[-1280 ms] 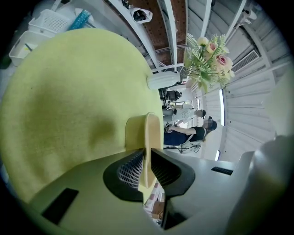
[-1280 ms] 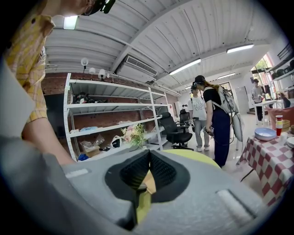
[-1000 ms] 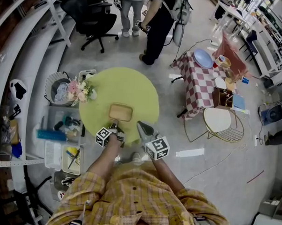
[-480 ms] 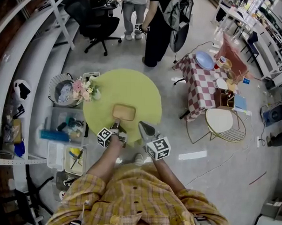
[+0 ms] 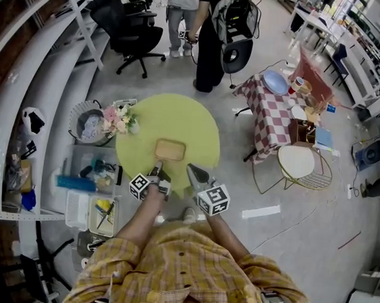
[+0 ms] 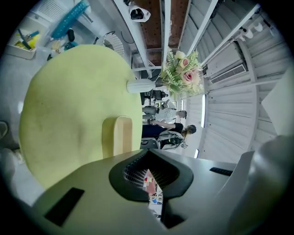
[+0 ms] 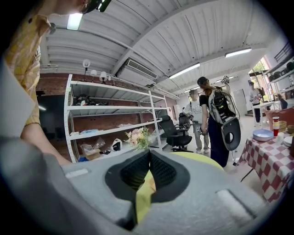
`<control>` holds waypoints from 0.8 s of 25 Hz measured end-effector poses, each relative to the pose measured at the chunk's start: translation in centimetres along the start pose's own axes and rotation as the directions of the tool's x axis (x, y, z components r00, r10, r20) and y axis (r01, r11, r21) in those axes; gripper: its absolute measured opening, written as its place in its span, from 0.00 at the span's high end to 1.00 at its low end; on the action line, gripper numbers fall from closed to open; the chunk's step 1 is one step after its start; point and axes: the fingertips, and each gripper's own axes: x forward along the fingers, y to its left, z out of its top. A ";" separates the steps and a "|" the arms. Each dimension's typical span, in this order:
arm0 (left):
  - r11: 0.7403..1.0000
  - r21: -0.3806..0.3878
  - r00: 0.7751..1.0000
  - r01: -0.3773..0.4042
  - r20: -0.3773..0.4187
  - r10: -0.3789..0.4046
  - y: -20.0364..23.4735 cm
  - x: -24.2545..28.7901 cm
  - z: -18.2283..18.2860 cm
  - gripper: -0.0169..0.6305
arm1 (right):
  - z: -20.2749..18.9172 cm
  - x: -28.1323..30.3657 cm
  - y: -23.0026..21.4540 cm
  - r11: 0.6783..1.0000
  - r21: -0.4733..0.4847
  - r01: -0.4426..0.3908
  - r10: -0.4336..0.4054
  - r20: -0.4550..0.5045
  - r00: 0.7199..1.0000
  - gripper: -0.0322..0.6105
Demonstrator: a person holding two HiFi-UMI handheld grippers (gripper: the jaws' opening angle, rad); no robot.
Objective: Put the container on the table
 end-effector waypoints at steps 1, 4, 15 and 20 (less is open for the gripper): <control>1.000 0.008 1.000 0.004 -0.003 -0.004 -0.3 -0.2 0.1 0.97 | 0.0 0.0 0.3 1.000 0.000 0.002 -0.002 0.000 1.000 0.95; 0.999 0.041 1.000 0.015 -0.026 -0.014 -1.0 -0.9 0.0 0.97 | -0.2 -0.3 0.8 1.000 -0.004 0.016 -0.016 -0.006 1.000 0.95; 0.957 0.269 0.984 0.103 -0.166 -0.059 -4.7 -2.7 -2.4 0.97 | -0.4 -1.6 1.7 0.998 0.015 0.061 -0.061 0.004 0.998 0.95; 0.926 0.339 0.975 0.167 -0.196 -0.104 -7.9 -2.8 -3.2 0.97 | -0.2 -1.6 2.0 0.998 0.035 0.053 -0.053 0.011 0.999 0.95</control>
